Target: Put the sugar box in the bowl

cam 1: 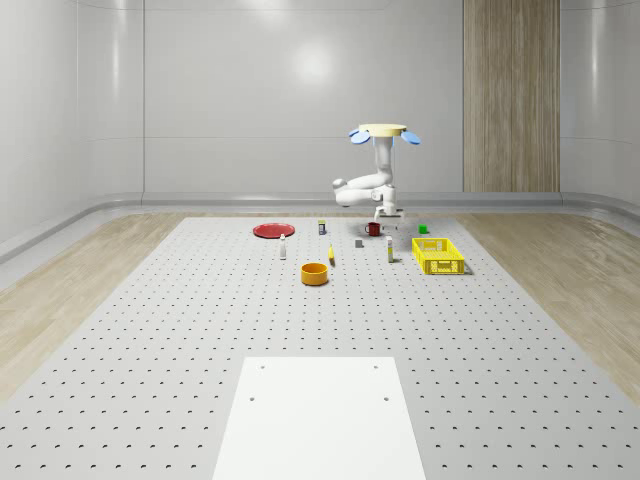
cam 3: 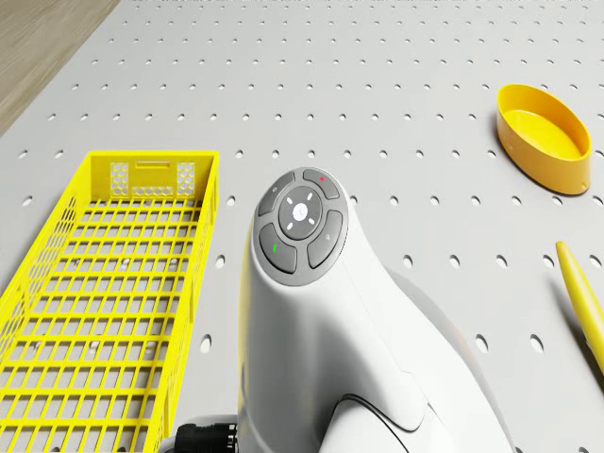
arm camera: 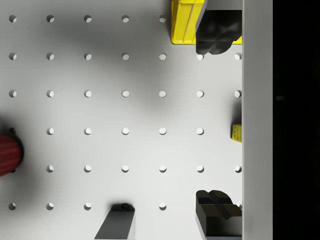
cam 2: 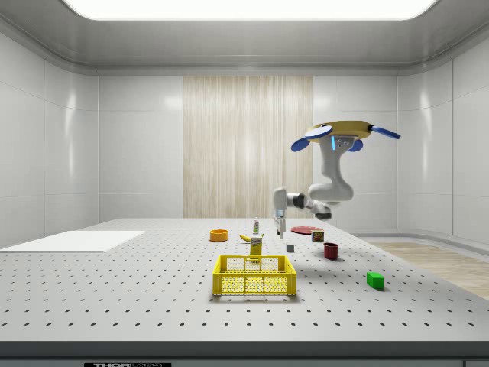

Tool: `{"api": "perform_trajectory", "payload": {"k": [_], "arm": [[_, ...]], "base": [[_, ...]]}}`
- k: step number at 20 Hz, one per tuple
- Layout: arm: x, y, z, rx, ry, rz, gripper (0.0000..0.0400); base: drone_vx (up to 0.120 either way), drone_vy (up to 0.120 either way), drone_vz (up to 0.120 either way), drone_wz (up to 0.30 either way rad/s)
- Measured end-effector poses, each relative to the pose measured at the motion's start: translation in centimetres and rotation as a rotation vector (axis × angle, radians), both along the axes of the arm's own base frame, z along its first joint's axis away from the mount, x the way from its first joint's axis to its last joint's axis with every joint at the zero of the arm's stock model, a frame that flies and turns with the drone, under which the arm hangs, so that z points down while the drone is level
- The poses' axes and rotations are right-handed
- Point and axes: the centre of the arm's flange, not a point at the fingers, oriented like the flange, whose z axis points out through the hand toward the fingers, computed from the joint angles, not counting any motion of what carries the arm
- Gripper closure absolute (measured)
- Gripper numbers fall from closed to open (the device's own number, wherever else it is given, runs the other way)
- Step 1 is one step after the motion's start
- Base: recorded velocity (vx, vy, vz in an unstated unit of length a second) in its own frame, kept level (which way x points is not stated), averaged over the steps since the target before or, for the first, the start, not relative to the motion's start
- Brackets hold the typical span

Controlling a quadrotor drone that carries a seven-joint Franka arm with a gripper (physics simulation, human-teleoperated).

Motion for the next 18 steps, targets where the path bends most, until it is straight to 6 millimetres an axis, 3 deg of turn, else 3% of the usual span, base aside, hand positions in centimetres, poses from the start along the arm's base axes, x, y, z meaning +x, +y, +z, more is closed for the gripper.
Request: {"api": "perform_trajectory", "payload": {"k": [18], "arm": [[0.00, 0.00, 0.00, 0.000, 0.000, 0.000, 0.0000]], "base": [[0.120, -0.022, -0.007, 0.000]]}}
